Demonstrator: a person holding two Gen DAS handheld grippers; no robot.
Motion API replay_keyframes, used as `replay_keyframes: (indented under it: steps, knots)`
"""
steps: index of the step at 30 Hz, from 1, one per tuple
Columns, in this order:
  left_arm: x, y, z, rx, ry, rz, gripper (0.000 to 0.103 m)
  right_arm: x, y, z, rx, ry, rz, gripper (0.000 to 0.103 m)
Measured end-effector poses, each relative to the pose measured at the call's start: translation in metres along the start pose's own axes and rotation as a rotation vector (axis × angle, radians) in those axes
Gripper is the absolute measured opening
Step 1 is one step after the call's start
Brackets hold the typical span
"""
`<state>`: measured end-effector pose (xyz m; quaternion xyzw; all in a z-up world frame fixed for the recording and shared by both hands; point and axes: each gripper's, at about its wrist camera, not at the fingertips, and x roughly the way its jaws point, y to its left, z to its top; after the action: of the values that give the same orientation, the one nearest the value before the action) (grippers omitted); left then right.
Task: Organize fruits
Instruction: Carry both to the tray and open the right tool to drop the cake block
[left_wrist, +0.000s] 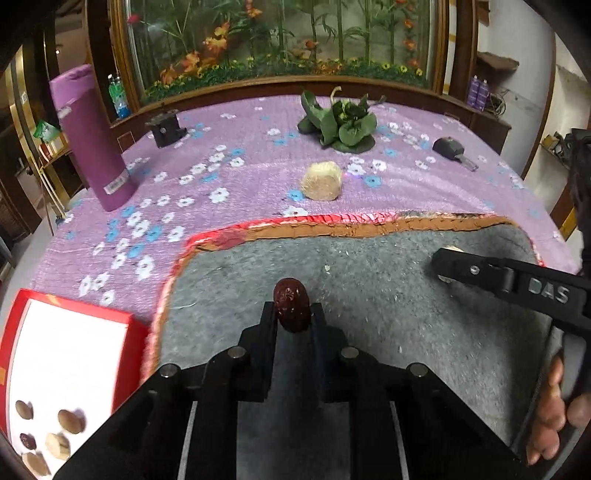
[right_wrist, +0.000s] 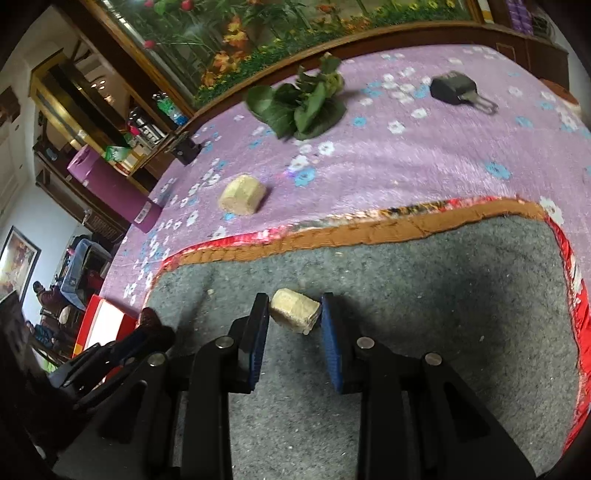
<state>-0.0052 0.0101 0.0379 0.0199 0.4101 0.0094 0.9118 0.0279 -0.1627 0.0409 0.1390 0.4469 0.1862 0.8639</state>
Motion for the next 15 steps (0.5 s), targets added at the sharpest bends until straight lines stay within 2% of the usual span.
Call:
replay_keyframes:
  steps: [7,11,15]
  knots:
    - [-0.069,0.023,-0.03,-0.012,-0.101,0.009,0.016,-0.026,0.034,-0.015,-0.094,-0.113,0.084,0.03]
    - [-0.108,0.039,-0.05,-0.01,-0.161,0.052,0.016,-0.043,0.074,-0.045,-0.137,-0.14,0.162,0.03]
    - [-0.136,0.064,-0.065,-0.048,-0.209,0.099,0.016,-0.054,0.119,-0.079,-0.201,-0.138,0.229,0.03]
